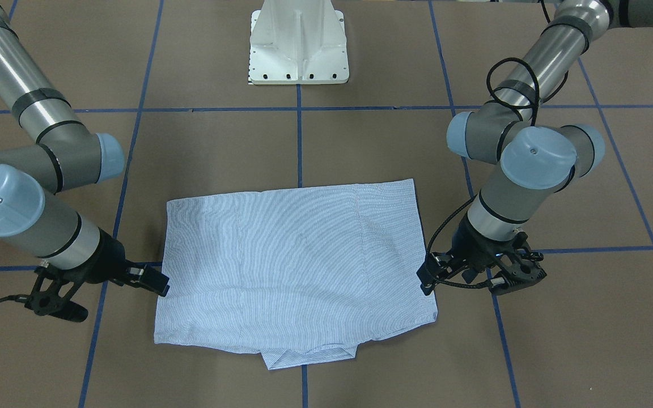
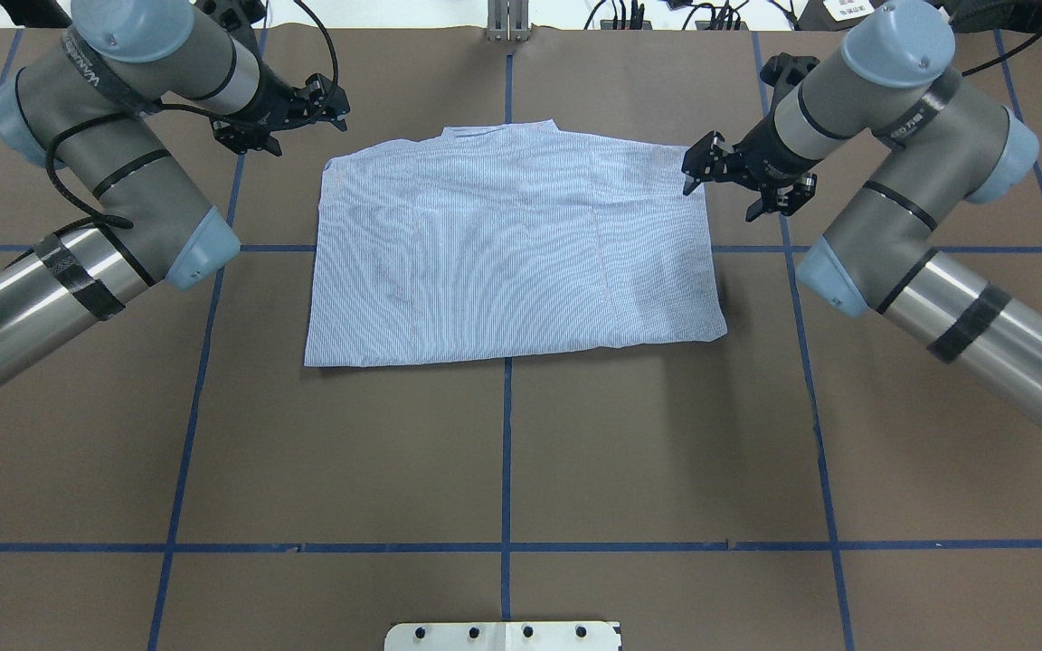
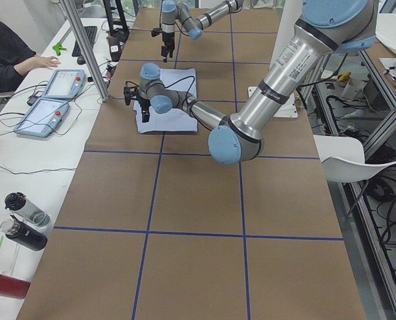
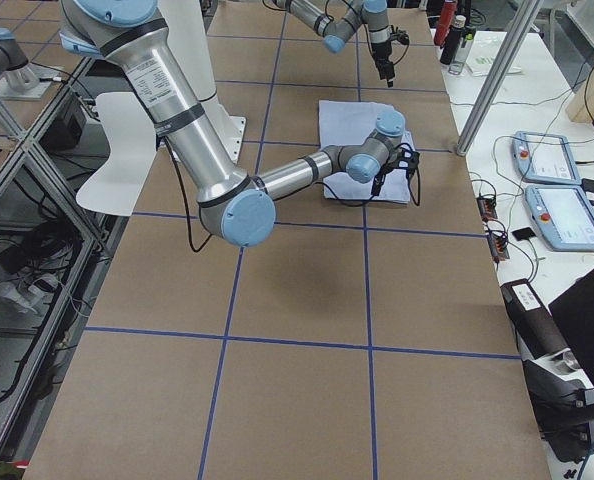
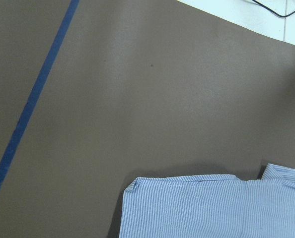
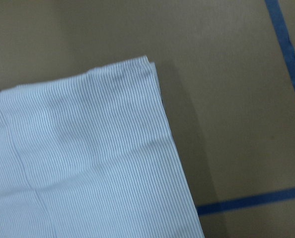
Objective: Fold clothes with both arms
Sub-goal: 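Move the right gripper down to the folded shirt's side edge nearest it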
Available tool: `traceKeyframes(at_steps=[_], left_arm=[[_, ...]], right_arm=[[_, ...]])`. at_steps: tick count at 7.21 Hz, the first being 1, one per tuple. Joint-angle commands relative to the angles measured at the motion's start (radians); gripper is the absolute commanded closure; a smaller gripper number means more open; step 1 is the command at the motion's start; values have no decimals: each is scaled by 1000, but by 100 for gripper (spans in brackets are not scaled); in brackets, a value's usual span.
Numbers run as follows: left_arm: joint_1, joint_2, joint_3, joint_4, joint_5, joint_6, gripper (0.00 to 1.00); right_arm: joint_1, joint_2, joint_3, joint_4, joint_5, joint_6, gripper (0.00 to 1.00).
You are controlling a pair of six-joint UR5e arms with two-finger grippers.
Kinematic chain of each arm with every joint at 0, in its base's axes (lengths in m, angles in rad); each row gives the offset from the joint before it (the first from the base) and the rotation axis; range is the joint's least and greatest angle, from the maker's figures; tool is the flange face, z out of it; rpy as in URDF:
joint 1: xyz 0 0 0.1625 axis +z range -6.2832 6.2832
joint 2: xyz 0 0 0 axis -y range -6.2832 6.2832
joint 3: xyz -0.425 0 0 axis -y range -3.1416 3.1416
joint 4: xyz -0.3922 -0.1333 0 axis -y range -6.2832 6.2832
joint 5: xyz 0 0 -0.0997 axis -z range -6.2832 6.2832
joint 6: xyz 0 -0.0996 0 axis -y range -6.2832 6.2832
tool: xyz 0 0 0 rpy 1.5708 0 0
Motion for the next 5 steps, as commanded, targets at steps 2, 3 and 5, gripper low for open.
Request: traceKeyframes(at_steps=[2,3,5], left_arm=[[0,5,-22,9,3,0,0],[0,5,-24,9,4,0,0],[0,9,-28,9,4,2,0]], right_arm=[[-100,-180,182,-6,-25,57,0],[-146,-177,176,-11,-80,57,0],[-165,-175,169,-12,-95,57,9]])
